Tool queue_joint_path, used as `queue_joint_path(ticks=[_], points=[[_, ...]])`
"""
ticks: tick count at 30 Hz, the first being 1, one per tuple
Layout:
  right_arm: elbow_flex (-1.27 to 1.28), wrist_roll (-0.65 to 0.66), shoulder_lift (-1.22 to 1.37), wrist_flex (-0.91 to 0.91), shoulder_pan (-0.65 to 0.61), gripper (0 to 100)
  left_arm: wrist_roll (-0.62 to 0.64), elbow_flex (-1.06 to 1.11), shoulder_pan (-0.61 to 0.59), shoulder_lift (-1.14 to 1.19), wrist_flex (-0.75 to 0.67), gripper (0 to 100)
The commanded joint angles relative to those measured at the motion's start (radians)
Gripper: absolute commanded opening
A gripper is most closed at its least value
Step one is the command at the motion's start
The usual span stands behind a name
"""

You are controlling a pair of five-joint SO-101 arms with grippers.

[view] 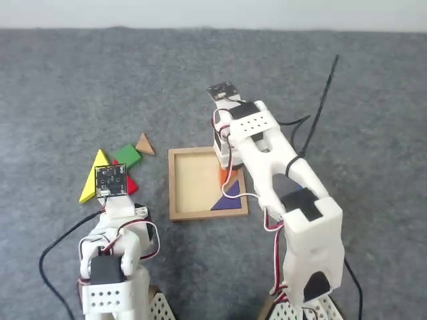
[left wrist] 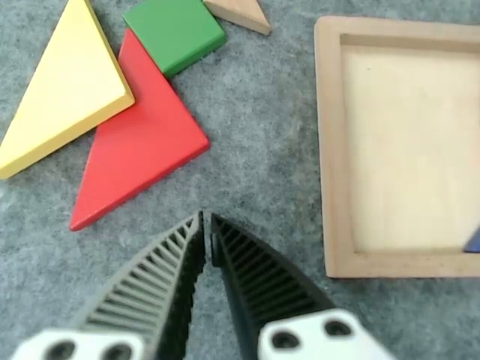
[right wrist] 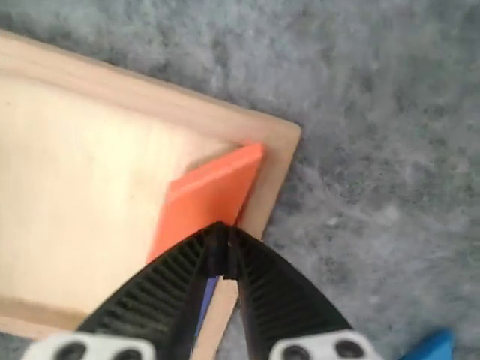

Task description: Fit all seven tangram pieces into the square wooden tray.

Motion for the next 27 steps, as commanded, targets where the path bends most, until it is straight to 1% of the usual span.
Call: queue_joint_path(ticks=[1,6,10,13,17,19,23,27], points=[[-0.061,0.012,0.013,-0.018,-0.030,0.9,0.005,-0.015,0.000,-0.021,-0.002,2],[-0.095,0.012,-0.064,0.085,-0.002,0.9,0.005,-0.015,0.000,-0.021,-0.002,2],[-0.089,0.011,-0.154,0.122,0.010,0.9,0.005,-0.015,0.000,-0.021,-0.002,2],[-0.089,0.006,-0.166,0.073,-0.019,0.9,0.005,-0.015,0.000,-0.021,-0.002,2],[-0.035,0.006,-0.125,-0.110,-0.073,0.9,0.005,-0.015,0.000,-0.021,-0.002,2],[-0.017,0.011,-0.094,-0.154,-0.094,0.9,0.005,-0.015,0.000,-0.021,-0.002,2],[-0.014,0.014,-0.045,-0.156,-0.097,0.9,0.005,-0.015,0.000,-0.021,-0.002,2],[-0.014,0.014,-0.042,-0.059,-0.058,0.9,0.005,-0.015,0.000,-0.021,-0.002,2]])
